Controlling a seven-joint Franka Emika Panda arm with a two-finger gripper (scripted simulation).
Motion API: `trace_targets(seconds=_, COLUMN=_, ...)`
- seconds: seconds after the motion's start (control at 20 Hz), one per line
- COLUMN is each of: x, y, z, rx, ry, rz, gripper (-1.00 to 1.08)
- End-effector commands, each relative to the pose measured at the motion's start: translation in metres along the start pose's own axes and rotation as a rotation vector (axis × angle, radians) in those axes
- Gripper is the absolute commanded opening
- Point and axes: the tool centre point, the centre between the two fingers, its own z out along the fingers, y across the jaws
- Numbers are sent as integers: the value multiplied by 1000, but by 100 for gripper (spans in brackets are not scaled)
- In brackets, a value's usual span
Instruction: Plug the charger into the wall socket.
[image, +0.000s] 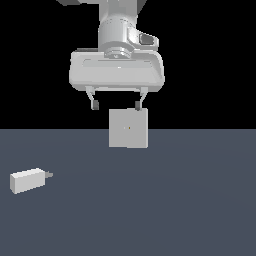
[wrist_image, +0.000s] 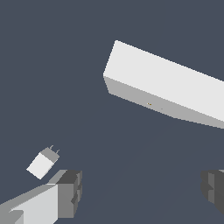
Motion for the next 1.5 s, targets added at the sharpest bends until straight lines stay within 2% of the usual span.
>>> trace_targets(seconds=0.0, x=0, y=0, z=0, rx=0, ry=0, rz=0, gripper=100)
trace_targets(seconds=0.6, x=-12, y=-13, z=8, rx=-5, ry=31, rz=67, gripper=100)
trace_targets(seconds=1.45, x=-42, y=-63, z=38, rx=-24, ry=139, rz=305, gripper=100)
